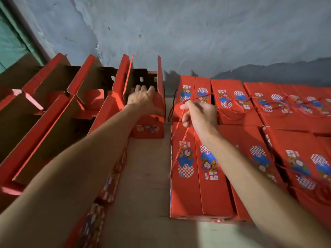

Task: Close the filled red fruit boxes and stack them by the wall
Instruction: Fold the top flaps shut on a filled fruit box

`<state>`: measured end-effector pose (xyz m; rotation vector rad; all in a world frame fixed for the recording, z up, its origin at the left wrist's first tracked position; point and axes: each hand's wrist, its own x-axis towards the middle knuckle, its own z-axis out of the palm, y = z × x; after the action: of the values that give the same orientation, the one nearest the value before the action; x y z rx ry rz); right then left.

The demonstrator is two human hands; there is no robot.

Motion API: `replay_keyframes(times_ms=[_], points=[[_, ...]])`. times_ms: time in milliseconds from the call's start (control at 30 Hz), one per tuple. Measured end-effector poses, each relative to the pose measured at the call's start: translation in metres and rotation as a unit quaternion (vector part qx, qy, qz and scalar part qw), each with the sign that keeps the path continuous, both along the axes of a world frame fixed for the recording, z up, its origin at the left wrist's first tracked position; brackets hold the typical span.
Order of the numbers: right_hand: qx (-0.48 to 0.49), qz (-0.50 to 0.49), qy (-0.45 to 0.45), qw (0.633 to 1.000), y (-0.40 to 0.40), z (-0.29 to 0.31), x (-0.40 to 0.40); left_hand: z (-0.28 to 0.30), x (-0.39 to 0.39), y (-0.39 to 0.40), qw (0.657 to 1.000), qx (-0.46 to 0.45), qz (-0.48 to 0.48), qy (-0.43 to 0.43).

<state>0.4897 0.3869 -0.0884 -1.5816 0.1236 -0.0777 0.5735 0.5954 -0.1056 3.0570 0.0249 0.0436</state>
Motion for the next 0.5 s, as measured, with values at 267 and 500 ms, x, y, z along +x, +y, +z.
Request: replay_keyframes(times_ms=[267,500], points=[[-0.025,0.048,0.039,0.998,-0.010,0.030,-0.040,0.031,-0.065,-0.003,0.996,0.062,-0.056,0.027],[-0.443,0.078,0.075,0.890,-0.037,0.067,-0.135,0.051,-0.206,-0.030,0.992,0.036,-0.077,0.093]])
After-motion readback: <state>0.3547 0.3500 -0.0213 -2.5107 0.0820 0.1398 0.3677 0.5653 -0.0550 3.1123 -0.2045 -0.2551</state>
